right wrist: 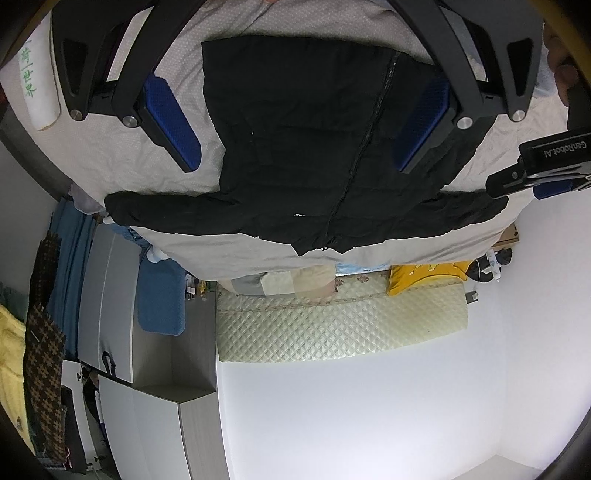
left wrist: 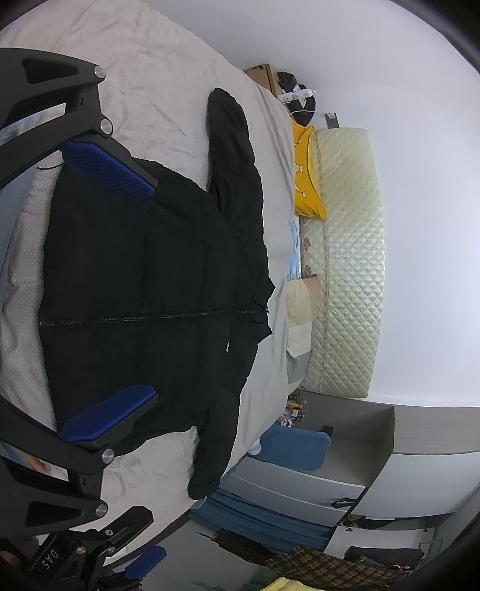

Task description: Fold large clothes

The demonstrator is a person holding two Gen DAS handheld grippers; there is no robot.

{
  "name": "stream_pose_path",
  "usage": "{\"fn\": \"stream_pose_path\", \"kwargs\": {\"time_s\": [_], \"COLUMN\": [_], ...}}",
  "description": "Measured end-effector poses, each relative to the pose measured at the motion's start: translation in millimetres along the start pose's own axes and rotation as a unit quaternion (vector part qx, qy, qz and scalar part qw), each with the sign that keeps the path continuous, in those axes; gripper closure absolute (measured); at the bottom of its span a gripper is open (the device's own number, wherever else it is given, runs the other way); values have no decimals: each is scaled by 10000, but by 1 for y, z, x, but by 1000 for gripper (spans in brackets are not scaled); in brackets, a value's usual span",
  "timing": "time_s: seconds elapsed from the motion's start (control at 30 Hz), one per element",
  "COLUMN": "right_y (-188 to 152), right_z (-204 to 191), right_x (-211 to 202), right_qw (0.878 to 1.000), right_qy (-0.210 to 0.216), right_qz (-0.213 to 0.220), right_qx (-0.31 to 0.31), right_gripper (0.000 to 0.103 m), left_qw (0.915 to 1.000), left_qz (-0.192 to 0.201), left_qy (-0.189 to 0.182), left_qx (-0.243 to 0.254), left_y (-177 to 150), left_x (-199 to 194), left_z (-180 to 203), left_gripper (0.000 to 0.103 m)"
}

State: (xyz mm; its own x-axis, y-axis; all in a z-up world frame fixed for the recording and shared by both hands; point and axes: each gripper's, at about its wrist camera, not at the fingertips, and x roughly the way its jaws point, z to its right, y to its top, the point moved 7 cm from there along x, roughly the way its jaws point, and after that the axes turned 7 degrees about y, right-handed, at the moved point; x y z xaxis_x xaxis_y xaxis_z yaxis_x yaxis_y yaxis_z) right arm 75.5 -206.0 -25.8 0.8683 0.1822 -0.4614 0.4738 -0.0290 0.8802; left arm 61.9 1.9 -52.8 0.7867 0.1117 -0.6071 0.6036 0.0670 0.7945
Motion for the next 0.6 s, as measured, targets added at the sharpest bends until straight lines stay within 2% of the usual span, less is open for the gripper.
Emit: {"fn": "stream_pose_path", "kwargs": {"time_s": [0.27, 0.6], "right_y": [-3, -9], "right_z": [1, 8], "right_x": [2, 0], "right_qw": [10000, 10000], "right_qy": [-2, 4], "right_qz": [-23, -43], "right_qx": [15, 34], "right_gripper": [0, 0], "left_qw": [9999, 9999], "left_qz": [-68, -140], "left_qy": [-129, 14], "left_qx": [15, 90], "left_y": [-1, -1], "left_x": [-1, 1], "left_z": [7, 12], "left_gripper": [1, 1]}}
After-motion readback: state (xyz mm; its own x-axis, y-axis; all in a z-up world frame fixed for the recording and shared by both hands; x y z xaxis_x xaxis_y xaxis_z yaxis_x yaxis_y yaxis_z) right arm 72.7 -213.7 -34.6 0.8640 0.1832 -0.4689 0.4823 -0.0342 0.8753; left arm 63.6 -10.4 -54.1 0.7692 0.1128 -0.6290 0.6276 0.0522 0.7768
